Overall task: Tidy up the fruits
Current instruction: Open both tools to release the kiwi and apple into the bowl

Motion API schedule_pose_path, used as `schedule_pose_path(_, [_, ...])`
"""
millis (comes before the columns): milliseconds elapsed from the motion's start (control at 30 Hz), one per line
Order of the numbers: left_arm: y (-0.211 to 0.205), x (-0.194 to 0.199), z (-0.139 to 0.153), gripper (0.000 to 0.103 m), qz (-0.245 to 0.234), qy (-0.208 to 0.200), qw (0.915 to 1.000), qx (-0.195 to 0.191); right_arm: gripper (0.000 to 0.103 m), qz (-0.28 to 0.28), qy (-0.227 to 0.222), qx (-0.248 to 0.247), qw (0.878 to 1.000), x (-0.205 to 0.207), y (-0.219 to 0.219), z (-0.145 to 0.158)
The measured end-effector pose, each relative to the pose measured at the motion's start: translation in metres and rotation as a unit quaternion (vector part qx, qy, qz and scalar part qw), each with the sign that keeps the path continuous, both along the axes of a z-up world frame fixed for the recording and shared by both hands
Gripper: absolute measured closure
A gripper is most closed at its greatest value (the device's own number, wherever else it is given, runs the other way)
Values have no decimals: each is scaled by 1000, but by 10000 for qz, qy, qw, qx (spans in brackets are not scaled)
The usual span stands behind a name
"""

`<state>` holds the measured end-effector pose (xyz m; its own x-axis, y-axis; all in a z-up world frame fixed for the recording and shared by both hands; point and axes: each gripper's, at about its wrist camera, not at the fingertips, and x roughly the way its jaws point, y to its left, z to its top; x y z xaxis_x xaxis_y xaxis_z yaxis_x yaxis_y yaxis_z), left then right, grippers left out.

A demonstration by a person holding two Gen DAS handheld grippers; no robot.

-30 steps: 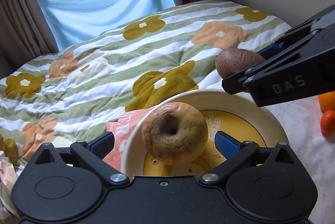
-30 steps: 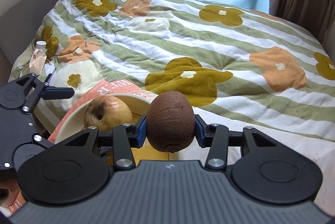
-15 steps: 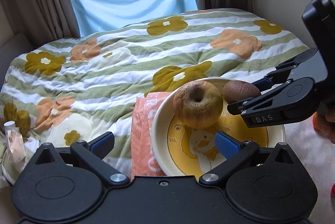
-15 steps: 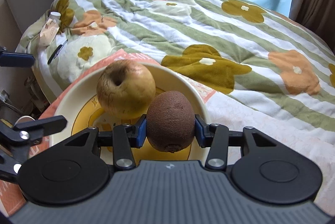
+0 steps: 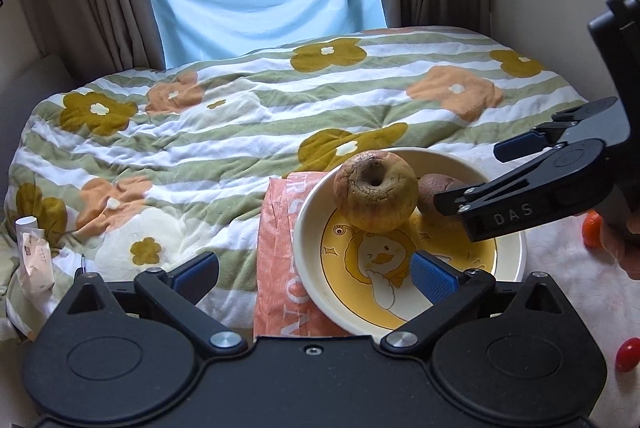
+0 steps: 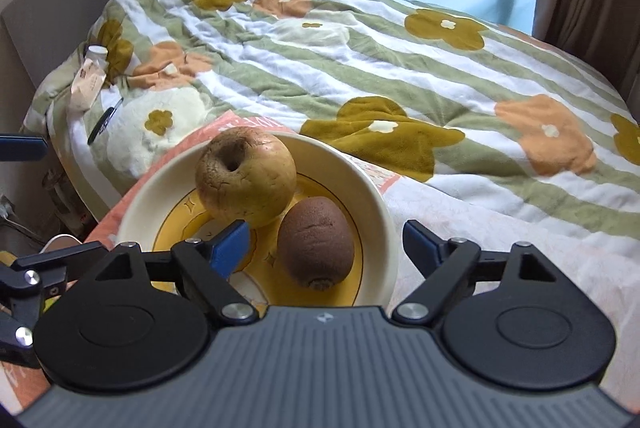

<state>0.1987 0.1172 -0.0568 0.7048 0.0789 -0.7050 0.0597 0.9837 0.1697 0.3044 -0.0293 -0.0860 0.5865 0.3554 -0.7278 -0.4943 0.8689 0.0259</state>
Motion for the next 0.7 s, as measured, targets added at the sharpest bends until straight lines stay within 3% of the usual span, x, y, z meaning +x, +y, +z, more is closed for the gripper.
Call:
schedule_pose_path(400, [-18, -39, 43, 0, -91, -590, 9980, -204, 4, -408, -175, 175, 9989, -63, -40, 51])
schedule_pose_path(700, [-41, -64, 59, 0, -338, -655, 9965, -393, 4, -1087, -359, 152, 9933, -116, -91, 73])
